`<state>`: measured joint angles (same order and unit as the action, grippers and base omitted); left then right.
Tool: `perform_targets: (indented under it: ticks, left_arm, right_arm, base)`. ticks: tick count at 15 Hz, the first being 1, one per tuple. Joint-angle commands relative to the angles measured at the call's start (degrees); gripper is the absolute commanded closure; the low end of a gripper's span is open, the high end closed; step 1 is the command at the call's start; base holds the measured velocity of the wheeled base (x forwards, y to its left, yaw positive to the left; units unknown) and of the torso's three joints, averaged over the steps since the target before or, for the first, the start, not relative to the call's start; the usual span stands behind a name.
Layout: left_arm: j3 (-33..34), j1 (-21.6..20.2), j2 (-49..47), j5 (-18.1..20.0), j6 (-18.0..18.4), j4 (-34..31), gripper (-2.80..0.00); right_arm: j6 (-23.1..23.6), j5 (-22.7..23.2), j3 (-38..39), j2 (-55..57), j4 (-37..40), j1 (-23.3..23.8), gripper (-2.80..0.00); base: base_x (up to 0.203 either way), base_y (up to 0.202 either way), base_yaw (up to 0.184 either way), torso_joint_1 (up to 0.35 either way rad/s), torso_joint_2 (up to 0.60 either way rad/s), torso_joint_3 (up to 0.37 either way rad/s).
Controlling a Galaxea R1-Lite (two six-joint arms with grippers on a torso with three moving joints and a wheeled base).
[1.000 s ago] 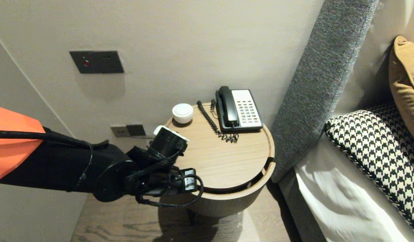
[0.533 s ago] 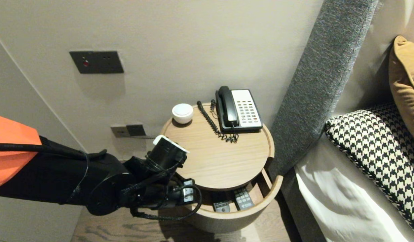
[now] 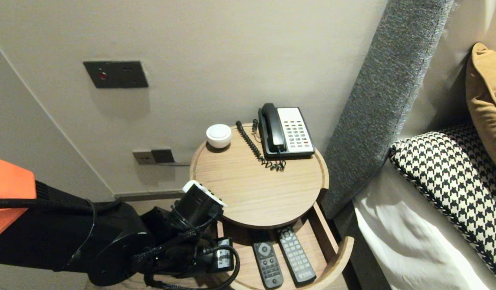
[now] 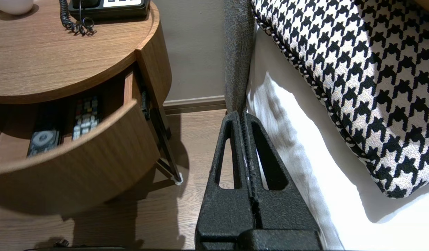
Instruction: Open the nightstand drawer
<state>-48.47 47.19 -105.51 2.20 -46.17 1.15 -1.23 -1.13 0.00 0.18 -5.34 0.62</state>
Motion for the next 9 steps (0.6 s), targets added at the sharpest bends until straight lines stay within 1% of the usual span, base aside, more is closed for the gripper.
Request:
perform_targets:
  ticks: [1, 7, 9]
  left_arm:
    - [1.6, 1.1, 1.7, 0.5, -1.1, 0.0, 0.00]
    - [5.6, 4.9, 5.2, 0.5, -1.7, 0.0, 0.00]
    - [7.0, 5.7, 5.4, 0.5, -3.0, 0.3, 0.00]
  right_arm:
    - [0.0, 0.0, 2.3, 0.1, 0.0, 0.0, 0.00]
    - [0.0, 0.0, 2.3, 0.1, -0.1, 0.0, 0.00]
    - [0.0, 0.0, 2.2, 0.1, 0.0, 0.0, 0.00]
  base:
    - [0.000, 0.000, 0.000, 0.000, 0.00, 0.000]
    - [0.000, 0.000, 0.000, 0.000, 0.00, 0.000]
    - [0.000, 0.000, 0.000, 0.000, 0.00, 0.000]
